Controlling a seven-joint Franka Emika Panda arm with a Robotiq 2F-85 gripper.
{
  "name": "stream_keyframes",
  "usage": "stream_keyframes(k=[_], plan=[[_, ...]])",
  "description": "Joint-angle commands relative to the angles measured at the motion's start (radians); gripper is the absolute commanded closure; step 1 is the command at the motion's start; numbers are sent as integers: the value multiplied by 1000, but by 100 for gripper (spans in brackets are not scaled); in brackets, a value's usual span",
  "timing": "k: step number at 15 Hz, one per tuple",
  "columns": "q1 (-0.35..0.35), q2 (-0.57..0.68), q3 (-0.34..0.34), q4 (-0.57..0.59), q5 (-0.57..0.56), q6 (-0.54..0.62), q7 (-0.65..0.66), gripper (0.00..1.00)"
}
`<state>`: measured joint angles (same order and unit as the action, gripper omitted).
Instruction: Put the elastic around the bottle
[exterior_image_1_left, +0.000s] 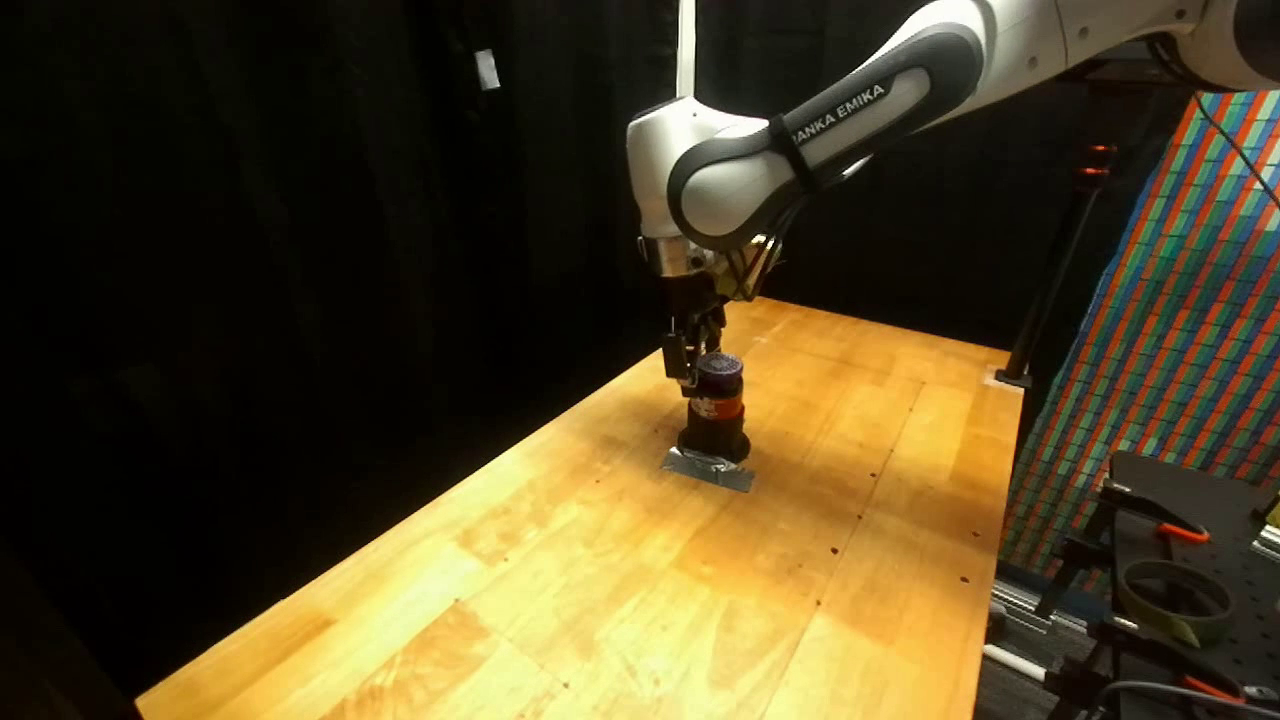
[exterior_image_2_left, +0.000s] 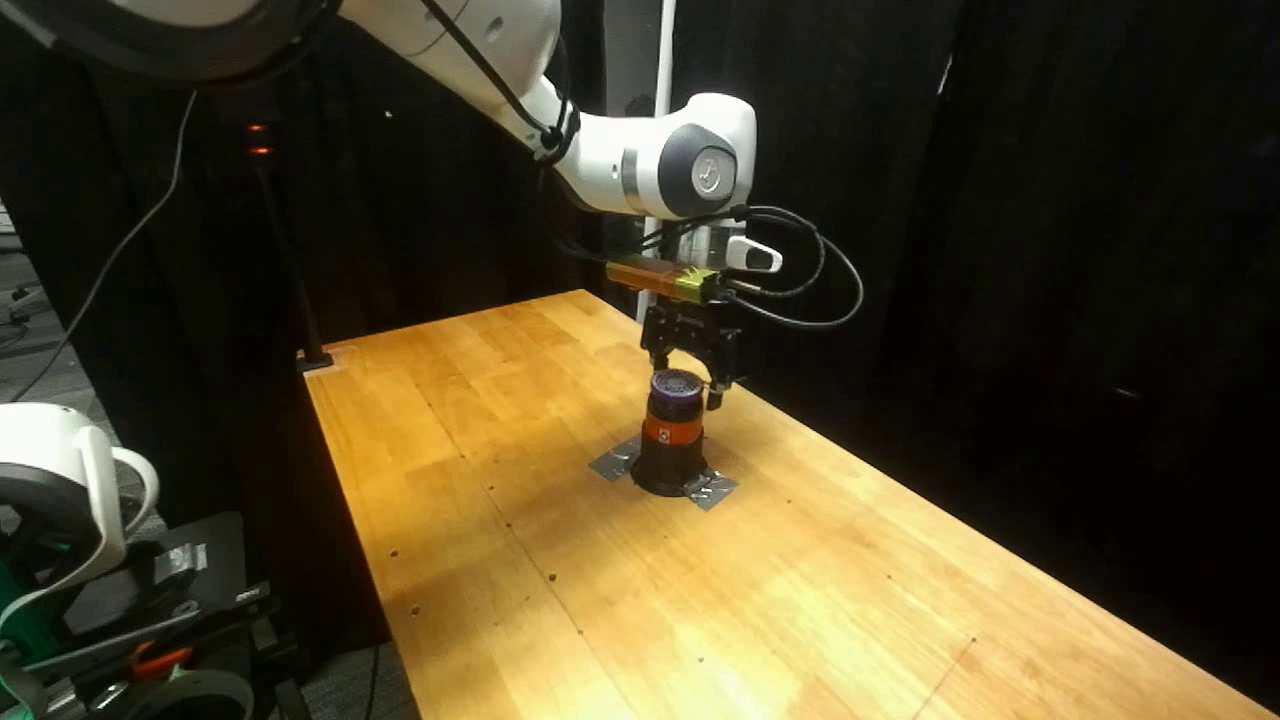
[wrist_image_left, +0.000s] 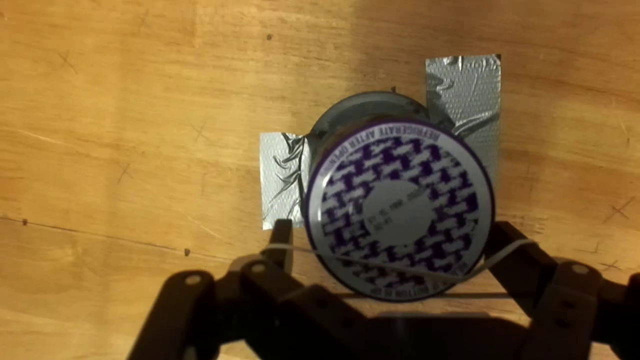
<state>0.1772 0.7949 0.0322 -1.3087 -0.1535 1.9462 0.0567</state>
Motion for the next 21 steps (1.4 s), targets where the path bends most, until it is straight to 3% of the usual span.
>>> stream_keyframes(k=[1, 9, 16, 21], plan=[[17, 25, -7, 63, -12, -115, -3, 0], [30, 6, 0, 26, -20, -194, -11, 0], [6, -71, 14, -121, -11, -103, -41, 0], [-11, -172, 16, -303, -6, 19, -40, 0]])
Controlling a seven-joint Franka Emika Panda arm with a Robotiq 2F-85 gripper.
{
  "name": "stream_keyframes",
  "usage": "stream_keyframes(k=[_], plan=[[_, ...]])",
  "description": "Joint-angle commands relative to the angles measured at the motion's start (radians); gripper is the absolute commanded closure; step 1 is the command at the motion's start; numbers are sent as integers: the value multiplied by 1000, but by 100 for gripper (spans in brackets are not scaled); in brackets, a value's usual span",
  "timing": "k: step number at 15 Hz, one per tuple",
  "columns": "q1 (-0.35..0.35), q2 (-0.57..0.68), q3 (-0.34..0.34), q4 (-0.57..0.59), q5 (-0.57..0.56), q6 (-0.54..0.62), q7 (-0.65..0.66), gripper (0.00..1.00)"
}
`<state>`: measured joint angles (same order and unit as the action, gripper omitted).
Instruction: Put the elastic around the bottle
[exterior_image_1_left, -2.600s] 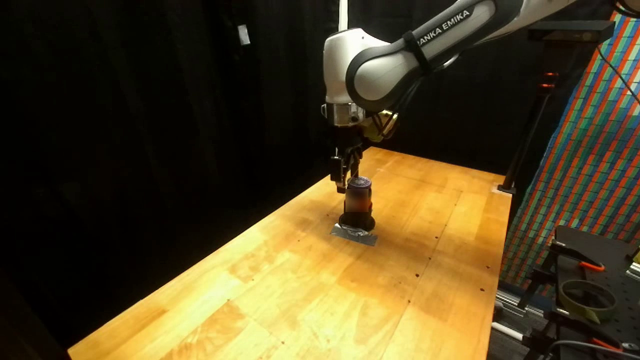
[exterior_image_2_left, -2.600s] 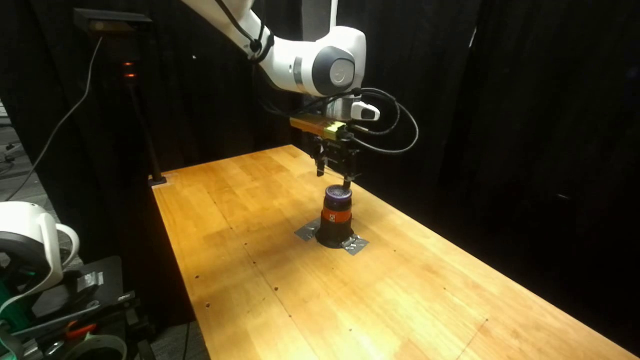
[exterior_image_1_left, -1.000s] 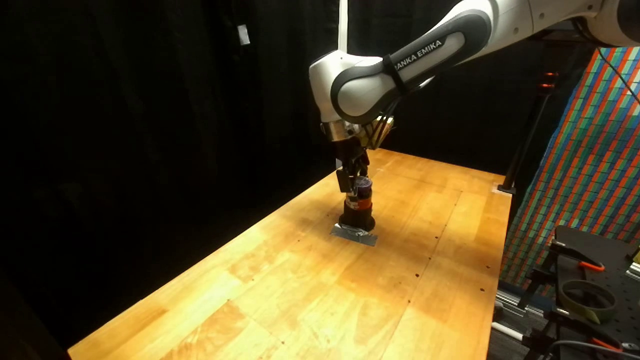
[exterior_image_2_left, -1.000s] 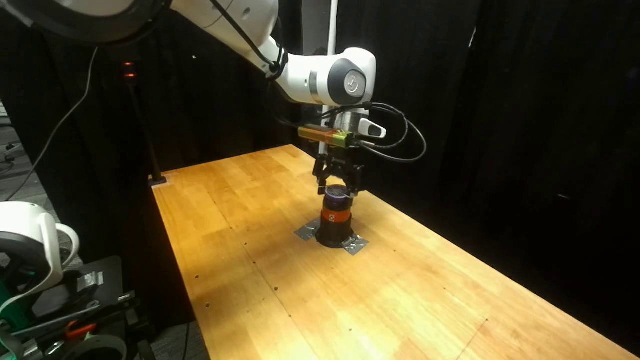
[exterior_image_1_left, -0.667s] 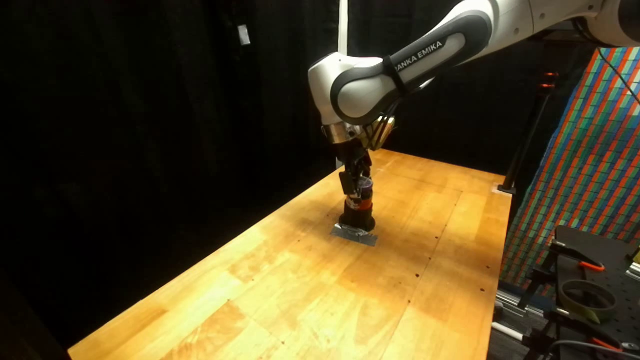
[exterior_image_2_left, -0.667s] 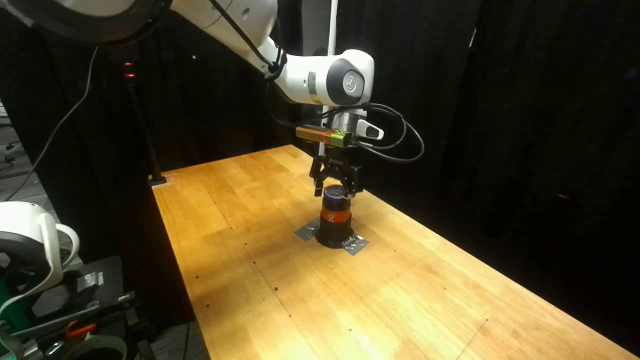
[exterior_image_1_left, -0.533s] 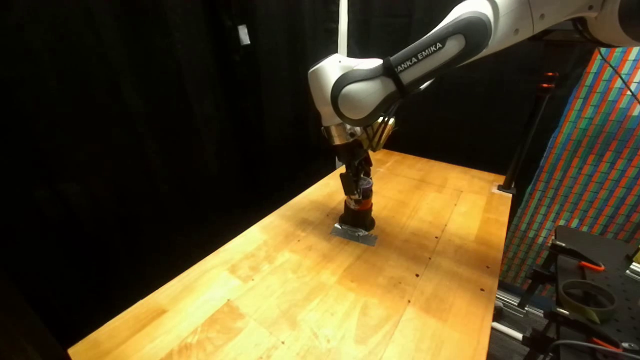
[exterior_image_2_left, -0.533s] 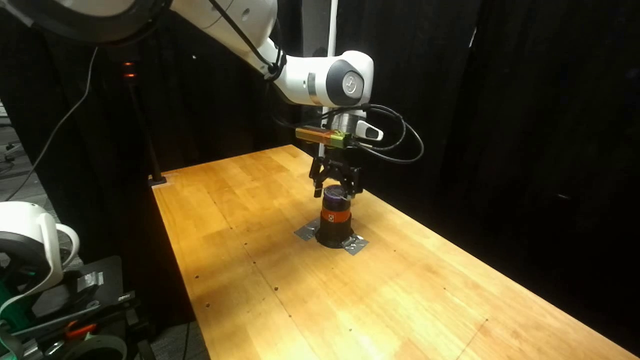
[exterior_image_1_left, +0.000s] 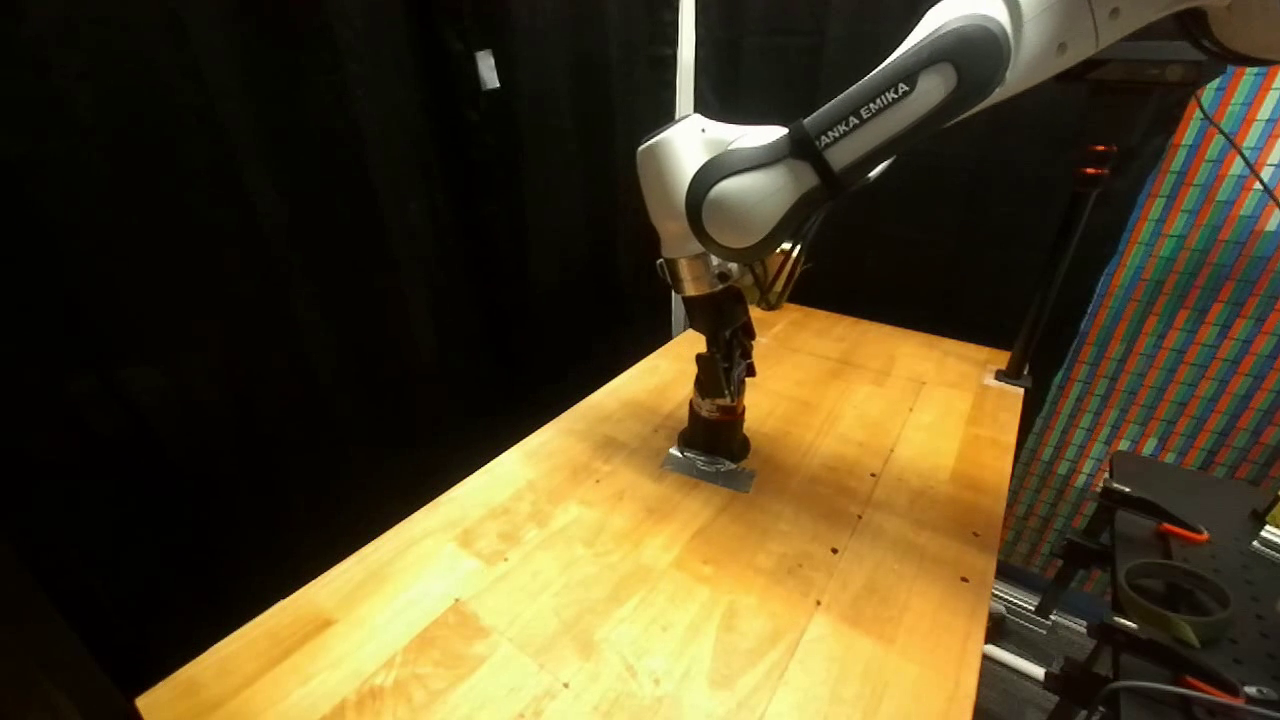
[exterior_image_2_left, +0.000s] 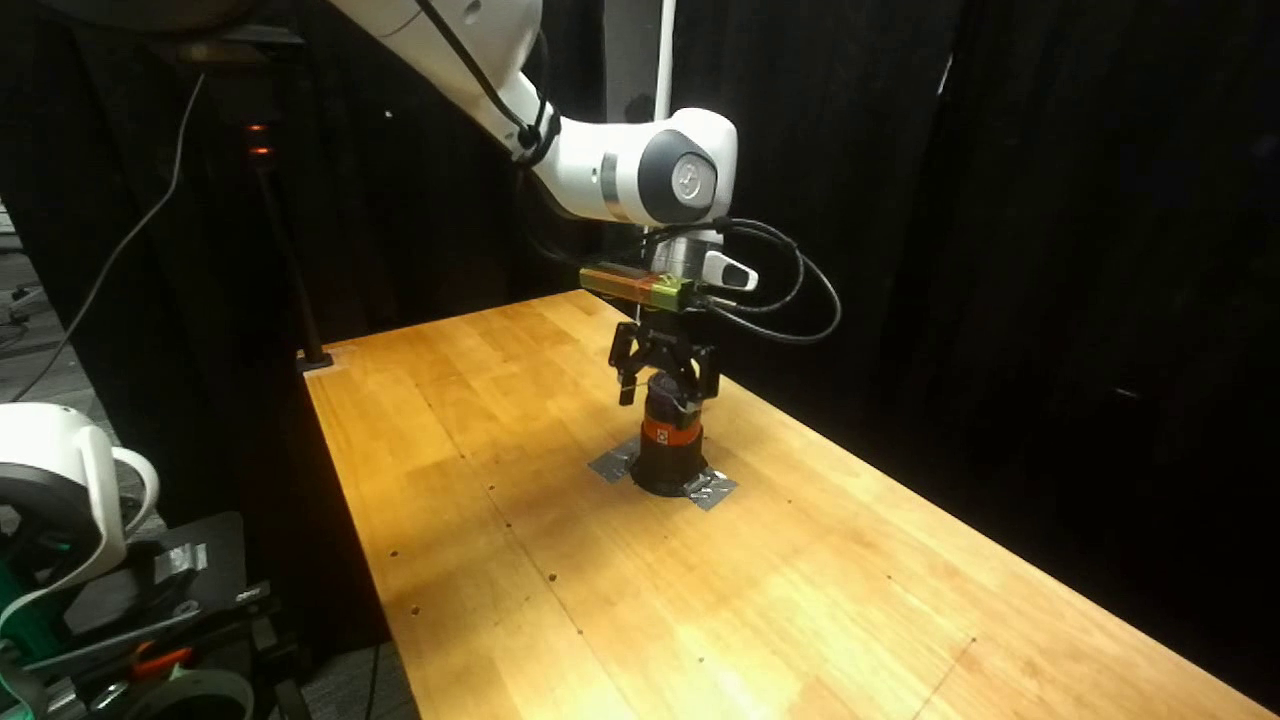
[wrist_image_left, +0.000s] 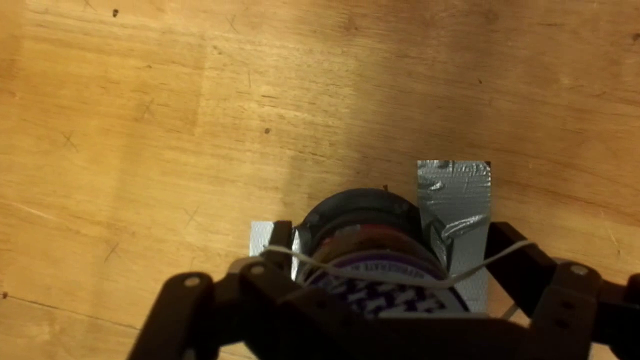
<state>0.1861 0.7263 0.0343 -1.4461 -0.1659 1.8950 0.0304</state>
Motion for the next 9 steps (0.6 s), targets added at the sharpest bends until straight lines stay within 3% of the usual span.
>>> stream_keyframes(k=[1, 6, 7, 9], plan=[[-23, -125, 13, -205, 7, 98, -10, 0], [-43, -225, 12, -389, 11, 262, -3, 1], [-46, -243, 11, -423, 11, 307, -1, 25], [-51, -280, 9, -494, 10, 404, 7, 30]])
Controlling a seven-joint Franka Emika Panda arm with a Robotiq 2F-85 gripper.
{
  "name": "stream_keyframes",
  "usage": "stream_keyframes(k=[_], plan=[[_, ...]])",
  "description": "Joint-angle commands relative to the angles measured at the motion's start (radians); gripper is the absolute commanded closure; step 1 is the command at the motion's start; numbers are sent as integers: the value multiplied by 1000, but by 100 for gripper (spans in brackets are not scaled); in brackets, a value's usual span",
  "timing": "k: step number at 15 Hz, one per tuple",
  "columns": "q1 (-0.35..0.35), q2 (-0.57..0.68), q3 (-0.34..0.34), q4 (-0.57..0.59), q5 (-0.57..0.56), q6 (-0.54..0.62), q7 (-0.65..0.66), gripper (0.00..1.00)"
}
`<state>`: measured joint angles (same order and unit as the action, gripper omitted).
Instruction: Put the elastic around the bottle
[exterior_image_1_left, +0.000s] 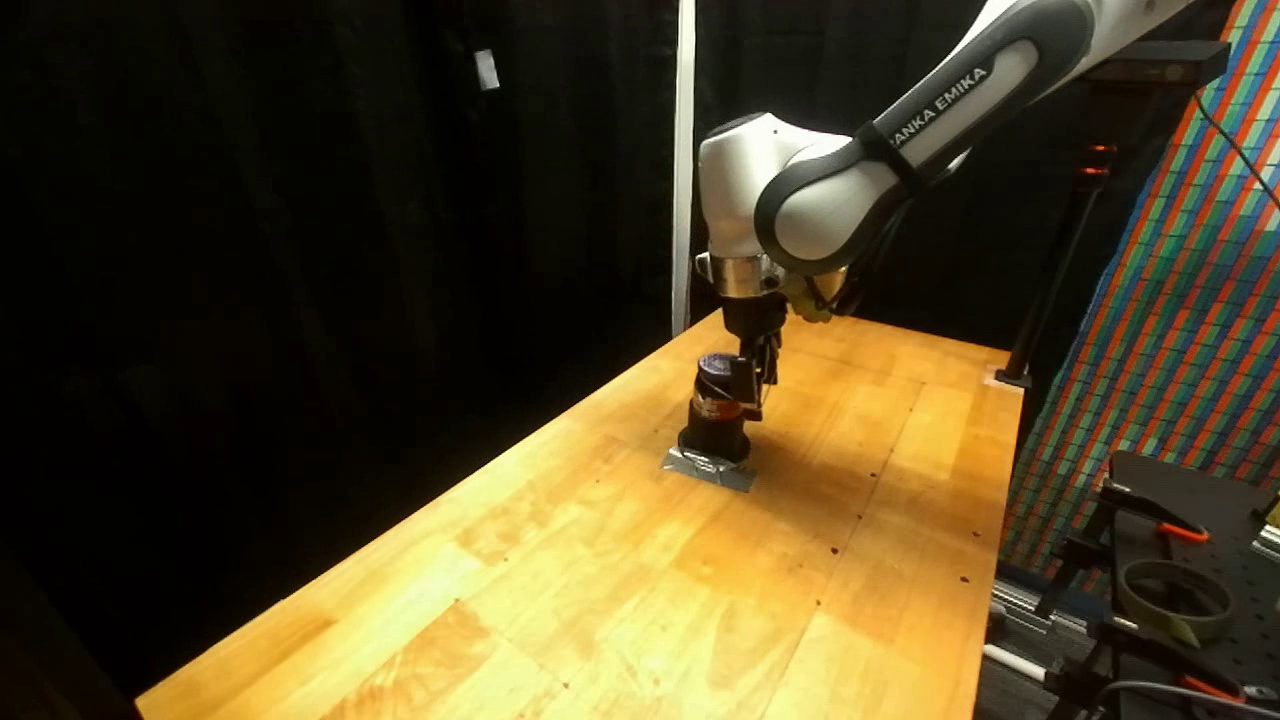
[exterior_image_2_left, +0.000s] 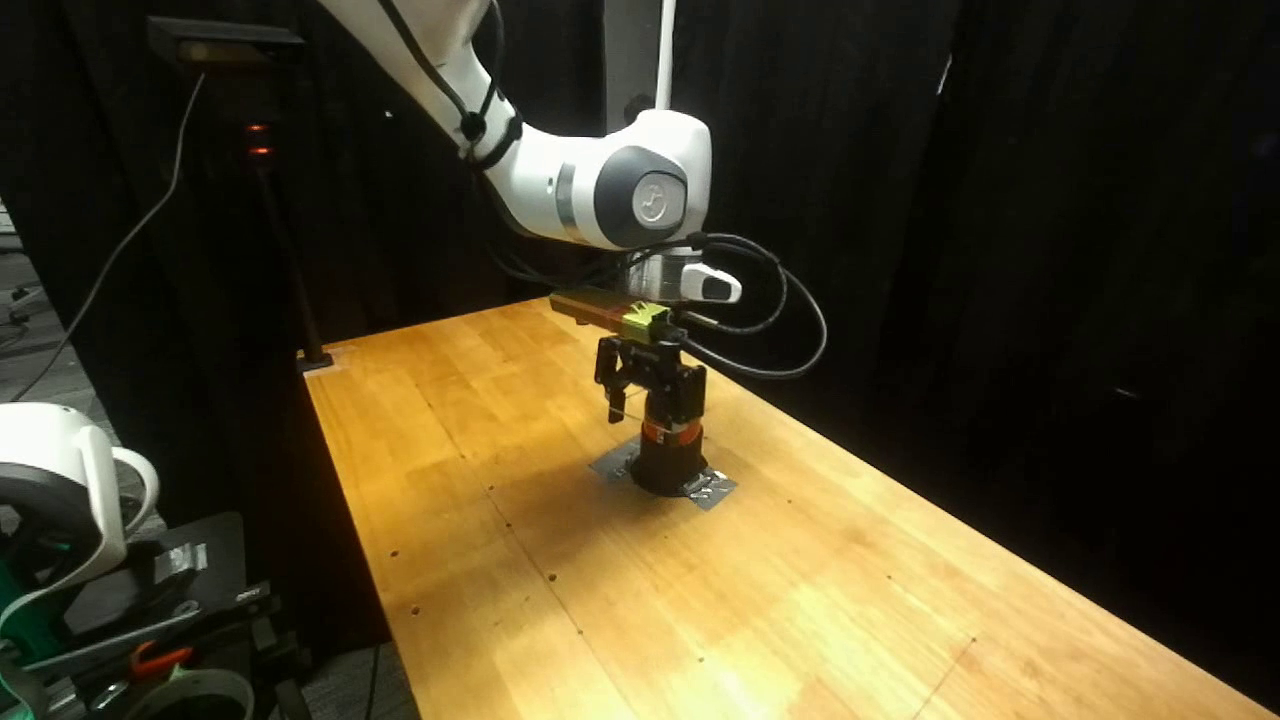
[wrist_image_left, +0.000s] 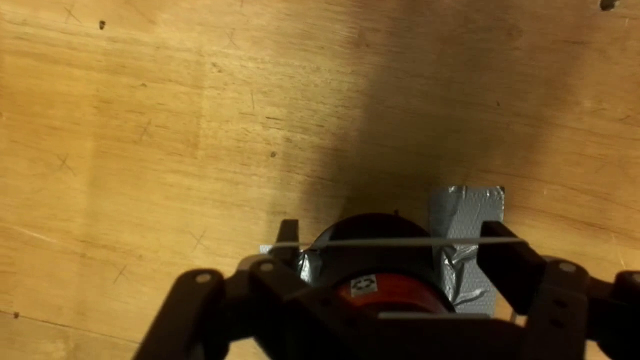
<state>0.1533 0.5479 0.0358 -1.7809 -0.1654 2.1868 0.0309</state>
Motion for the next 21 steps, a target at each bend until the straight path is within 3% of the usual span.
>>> stream_keyframes(k=[1, 6, 9, 11, 13, 15, 17, 21], plan=[[-22, -121, 7, -196, 12, 162, 9, 40], [-22, -203, -3, -368, 4, 406, 43, 79], [-6, -254, -24, -486, -15, 578, 93, 83], [13, -282, -52, -561, -37, 696, 143, 80], [61, -302, -118, -633, -87, 827, 231, 79], [148, -310, -234, -693, -183, 969, 352, 78], [275, -298, -401, -713, -265, 1078, 446, 78], [561, -210, -710, -736, -146, 1294, 421, 79]])
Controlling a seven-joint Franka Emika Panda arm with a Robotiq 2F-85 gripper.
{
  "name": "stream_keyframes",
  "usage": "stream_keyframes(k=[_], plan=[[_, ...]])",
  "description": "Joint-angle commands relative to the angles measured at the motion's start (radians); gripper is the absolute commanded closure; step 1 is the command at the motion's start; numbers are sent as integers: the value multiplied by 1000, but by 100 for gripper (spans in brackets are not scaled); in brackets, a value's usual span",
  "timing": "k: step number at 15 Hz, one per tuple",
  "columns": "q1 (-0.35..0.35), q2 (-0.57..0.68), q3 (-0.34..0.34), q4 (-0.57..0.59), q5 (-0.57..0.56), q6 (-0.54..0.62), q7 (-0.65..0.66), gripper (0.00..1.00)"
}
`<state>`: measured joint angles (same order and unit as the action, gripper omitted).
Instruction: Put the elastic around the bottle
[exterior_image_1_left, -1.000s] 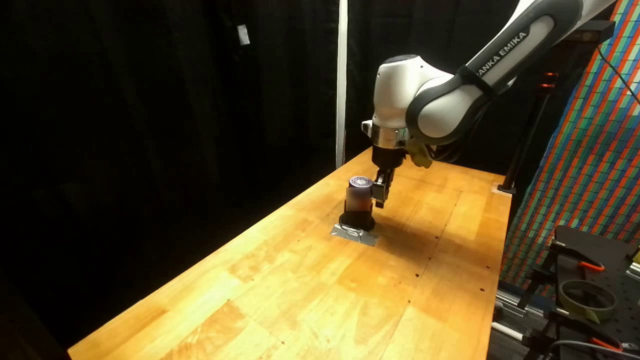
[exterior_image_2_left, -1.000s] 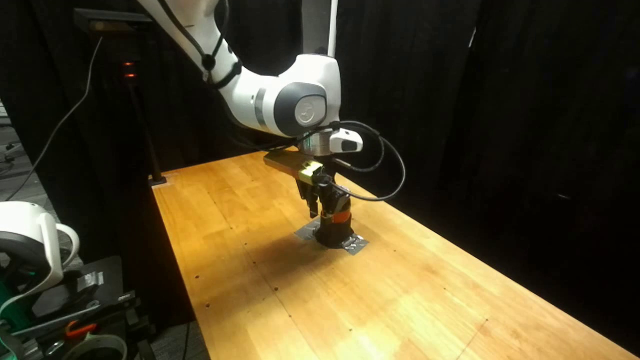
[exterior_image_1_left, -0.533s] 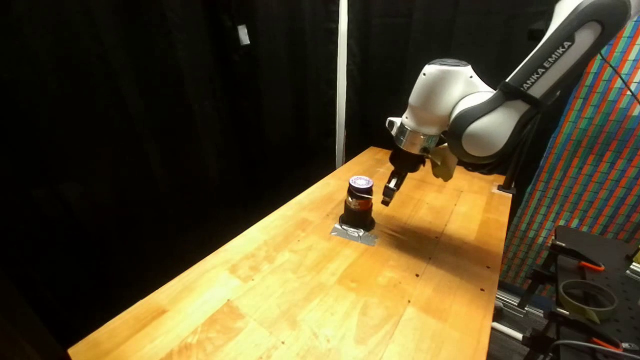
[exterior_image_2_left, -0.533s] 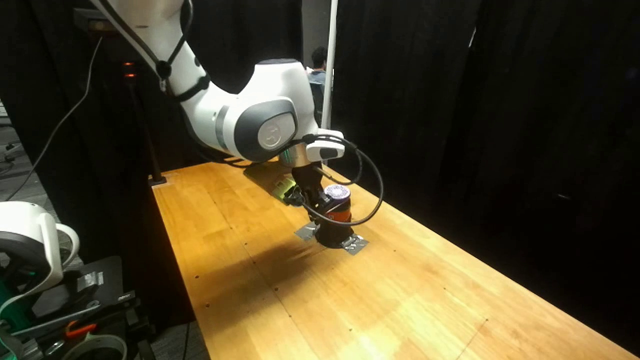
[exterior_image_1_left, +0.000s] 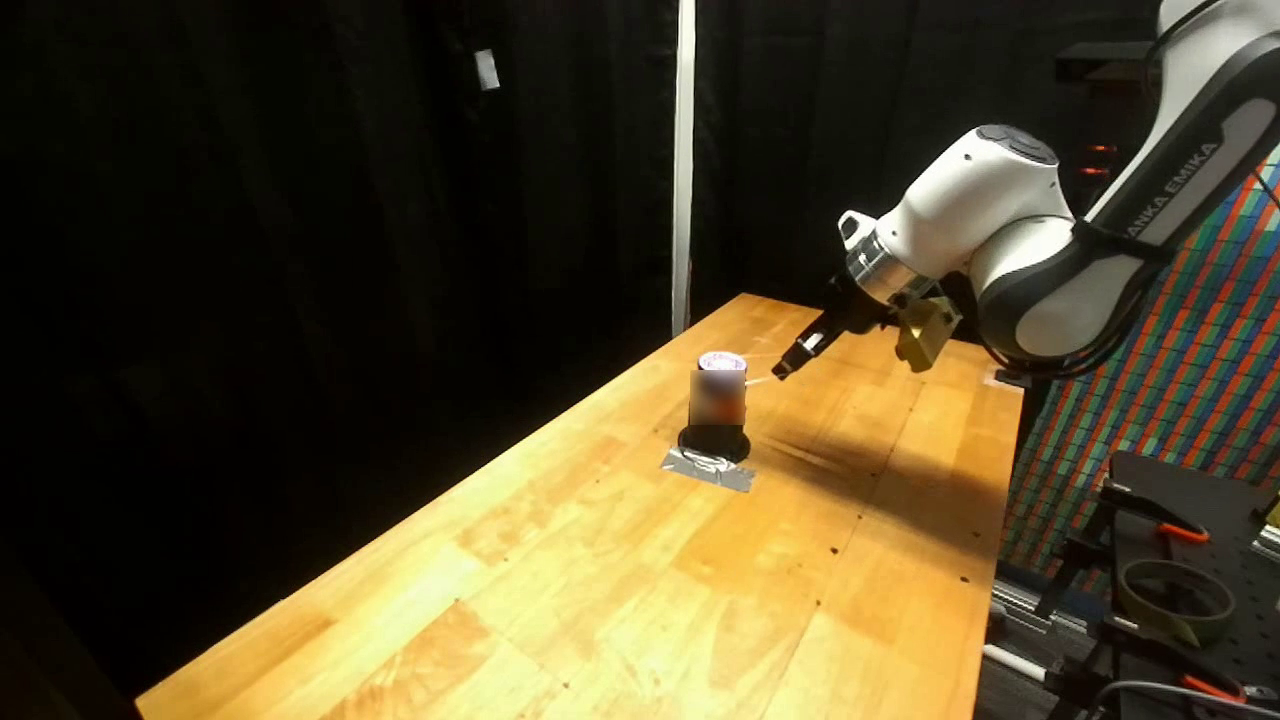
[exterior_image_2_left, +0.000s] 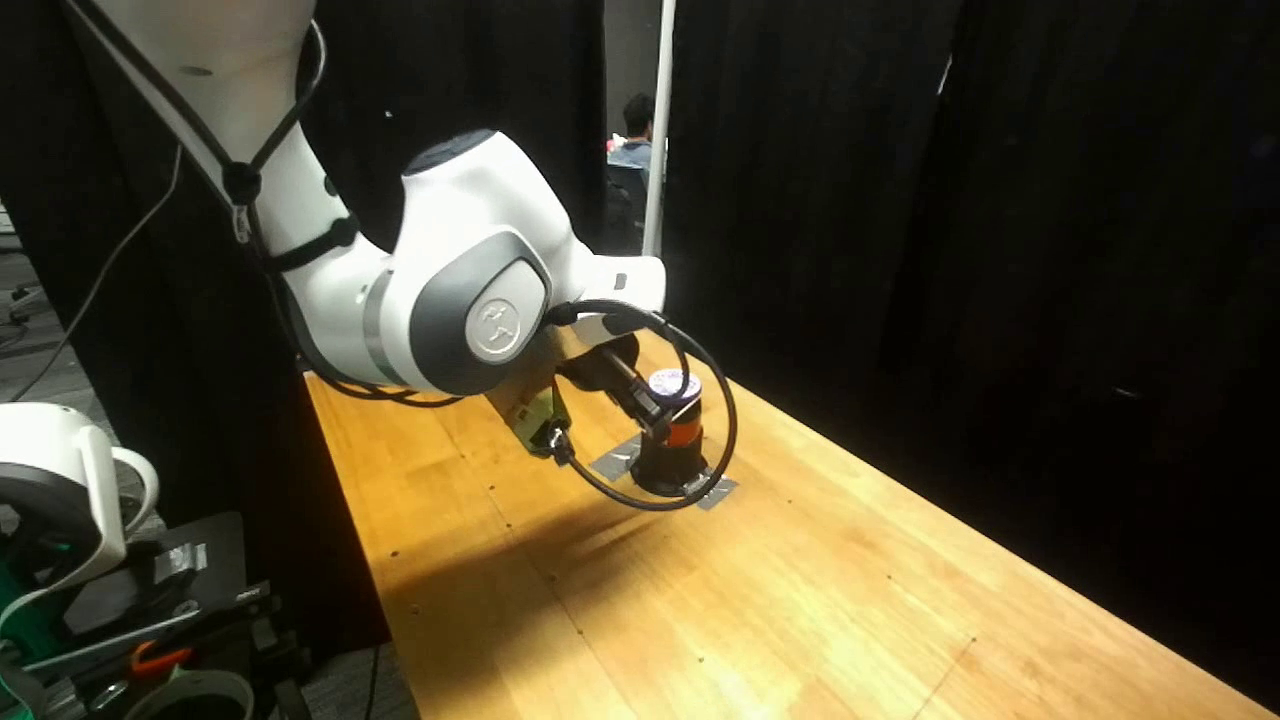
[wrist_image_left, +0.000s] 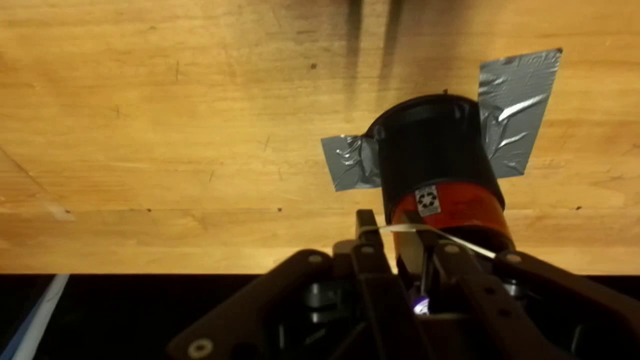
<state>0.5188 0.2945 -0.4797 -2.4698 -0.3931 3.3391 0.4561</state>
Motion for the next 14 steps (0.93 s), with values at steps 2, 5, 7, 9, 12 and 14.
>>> stream_keyframes(k=[2, 5, 7, 9, 12, 14], plan=[[308, 95, -272, -91, 185, 257, -31, 79], [399, 140, -280, -156, 279, 371, -30, 79], [436, 173, -269, -186, 325, 452, -24, 79], [469, 206, -266, -209, 376, 532, -25, 79], [517, 264, -257, -225, 489, 637, -17, 79], [538, 297, -245, -228, 554, 688, -9, 80]])
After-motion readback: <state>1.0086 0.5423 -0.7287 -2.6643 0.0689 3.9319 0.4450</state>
